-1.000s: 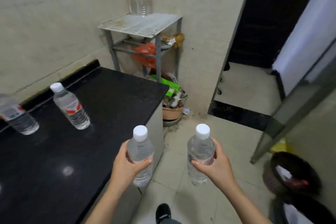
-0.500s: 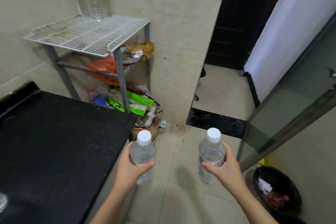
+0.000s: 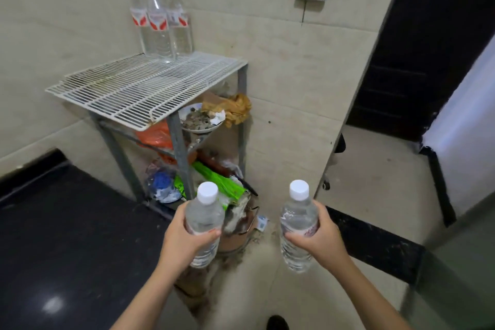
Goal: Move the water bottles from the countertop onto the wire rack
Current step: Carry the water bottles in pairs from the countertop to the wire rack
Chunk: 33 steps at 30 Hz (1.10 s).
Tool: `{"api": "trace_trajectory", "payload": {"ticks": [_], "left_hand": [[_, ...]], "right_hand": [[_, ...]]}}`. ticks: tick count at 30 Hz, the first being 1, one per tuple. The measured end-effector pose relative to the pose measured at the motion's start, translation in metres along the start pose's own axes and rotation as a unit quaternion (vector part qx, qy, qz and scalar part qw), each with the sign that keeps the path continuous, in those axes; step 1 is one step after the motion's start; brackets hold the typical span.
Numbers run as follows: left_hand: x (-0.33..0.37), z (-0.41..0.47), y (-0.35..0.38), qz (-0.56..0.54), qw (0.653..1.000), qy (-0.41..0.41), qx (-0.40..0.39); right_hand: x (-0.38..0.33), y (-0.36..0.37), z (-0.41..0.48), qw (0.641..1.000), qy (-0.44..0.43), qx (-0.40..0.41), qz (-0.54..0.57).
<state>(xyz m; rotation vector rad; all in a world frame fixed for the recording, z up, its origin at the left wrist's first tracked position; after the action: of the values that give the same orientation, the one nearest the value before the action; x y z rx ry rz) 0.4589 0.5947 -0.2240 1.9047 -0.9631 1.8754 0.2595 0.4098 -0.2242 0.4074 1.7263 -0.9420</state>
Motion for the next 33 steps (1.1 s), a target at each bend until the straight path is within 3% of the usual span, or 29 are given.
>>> {"api": "trace_trajectory", "payload": {"ticks": [11,23,33], "left_hand": [[0.094,0.101,0.071,-0.058,0.994,0.042,0.087],[0.216,0.197,0.057,-0.063,0.971,0.159,0.166],[0.281,0.317,0.02,-0.062,0.953,0.222,0.196]], "right_hand": [[-0.052,-0.068,0.187,0.993,-0.08,-0.083,0.032],[-0.142,-0.073,0.286,0.971,-0.186,-0.128,0.082],[-0.264,-0.059,0.393,0.947,-0.299,-0.113,0.03]]}}
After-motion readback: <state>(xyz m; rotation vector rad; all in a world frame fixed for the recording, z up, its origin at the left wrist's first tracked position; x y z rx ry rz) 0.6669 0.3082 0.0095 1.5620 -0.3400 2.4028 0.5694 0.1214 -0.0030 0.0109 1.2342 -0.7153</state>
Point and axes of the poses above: each hand's wrist, its own z-axis towards the middle knuckle, its own y-axis out of the palm, x = y × z, the point moved 5 cm from there along z, towards the middle knuckle, and after that the axes turned 5 degrees about -x, right-handed, at the moved point
